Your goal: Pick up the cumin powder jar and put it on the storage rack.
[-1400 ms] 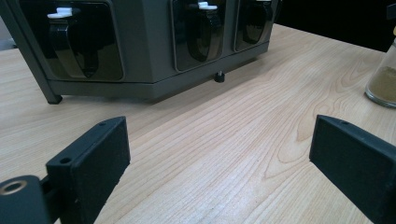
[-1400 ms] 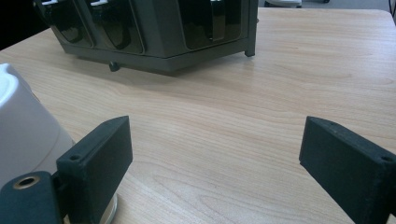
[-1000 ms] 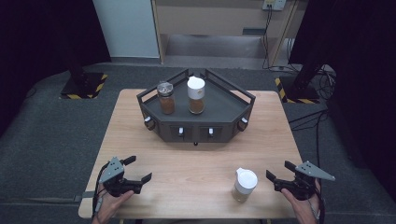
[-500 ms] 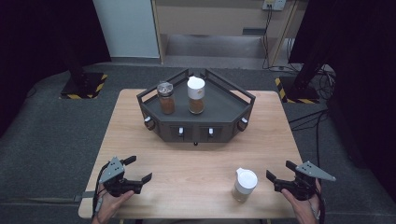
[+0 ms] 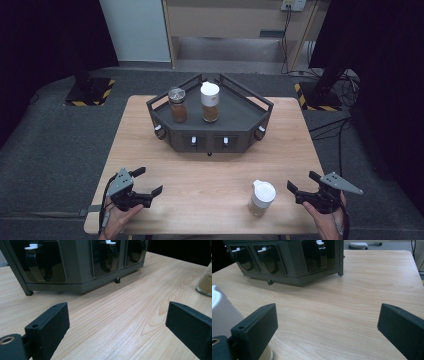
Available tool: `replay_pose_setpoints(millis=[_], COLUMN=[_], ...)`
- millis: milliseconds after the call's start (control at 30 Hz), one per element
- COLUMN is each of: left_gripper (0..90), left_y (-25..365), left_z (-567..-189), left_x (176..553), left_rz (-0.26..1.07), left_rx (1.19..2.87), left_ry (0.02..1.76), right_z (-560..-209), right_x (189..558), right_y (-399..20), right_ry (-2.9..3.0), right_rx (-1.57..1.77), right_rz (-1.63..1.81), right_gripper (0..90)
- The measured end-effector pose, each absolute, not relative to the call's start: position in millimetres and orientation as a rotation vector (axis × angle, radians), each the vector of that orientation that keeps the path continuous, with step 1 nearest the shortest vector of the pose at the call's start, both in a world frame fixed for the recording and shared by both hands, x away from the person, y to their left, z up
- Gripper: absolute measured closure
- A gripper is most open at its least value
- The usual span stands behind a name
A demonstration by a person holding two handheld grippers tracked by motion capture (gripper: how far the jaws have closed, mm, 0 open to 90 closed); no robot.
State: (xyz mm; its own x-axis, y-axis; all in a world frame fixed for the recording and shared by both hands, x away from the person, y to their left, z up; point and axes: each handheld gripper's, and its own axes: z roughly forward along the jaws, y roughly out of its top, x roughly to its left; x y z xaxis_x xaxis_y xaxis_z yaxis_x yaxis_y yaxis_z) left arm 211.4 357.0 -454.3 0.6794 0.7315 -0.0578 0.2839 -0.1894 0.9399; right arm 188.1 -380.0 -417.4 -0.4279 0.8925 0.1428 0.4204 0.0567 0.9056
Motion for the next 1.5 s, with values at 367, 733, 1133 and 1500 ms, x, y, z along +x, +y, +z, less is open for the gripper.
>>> replay_pose_setpoints(millis=[367,733,1133,1500], left_gripper=[4.0,4.0,4.1,4.1], left_y=[357,357,357,357], left_z=[-455,-455,-455,-454], left_x=[212,212,211,212], left_rz=[0.492,0.493,0.495,0.497], left_rx=[1.764,1.764,1.764,1.770], left_ry=[0.813,0.817,0.816,0.815], right_z=[-393,-361,-351,-356], right_x=[191,185,184,183], right_y=[-380,-364,-339,-327], right_ry=[1.885,1.960,2.068,2.141], right_rx=[1.282,1.132,1.027,0.988], right_rz=[1.361,1.419,1.451,1.452], right_gripper=[4.8,5.7,6.2,6.9])
